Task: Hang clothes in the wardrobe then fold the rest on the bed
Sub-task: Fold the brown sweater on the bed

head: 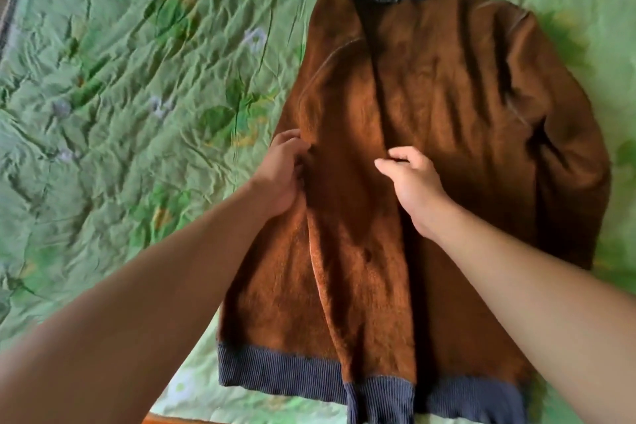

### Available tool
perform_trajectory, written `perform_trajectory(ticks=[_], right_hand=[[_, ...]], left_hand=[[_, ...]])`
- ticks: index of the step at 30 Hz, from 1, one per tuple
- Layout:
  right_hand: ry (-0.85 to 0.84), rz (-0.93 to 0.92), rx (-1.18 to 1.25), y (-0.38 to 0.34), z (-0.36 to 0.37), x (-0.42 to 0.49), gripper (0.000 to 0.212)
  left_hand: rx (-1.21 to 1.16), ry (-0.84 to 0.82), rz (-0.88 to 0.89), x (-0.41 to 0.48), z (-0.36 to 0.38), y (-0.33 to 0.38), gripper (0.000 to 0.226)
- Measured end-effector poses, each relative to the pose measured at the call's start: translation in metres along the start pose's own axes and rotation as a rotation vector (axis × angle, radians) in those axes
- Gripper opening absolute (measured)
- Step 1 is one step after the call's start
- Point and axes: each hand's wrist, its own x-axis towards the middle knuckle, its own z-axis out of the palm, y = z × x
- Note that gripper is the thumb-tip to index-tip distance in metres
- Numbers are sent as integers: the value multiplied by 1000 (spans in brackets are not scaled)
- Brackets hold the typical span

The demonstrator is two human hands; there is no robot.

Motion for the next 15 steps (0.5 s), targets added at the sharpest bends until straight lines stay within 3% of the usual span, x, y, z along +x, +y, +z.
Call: perform_trajectory(ticks=[5, 10, 15], right_hand=[[-14, -58, -85, -73, 32, 61, 64], [-22, 2, -71, -120, 56, 106, 76], [-68, 4, 84, -157, 74, 138, 60]], left_hand=[[-257, -153, -136, 2, 0, 3, 46], [-429, 43, -58, 13, -3, 12, 47], [-491, 163, 43, 18, -22, 25, 33]])
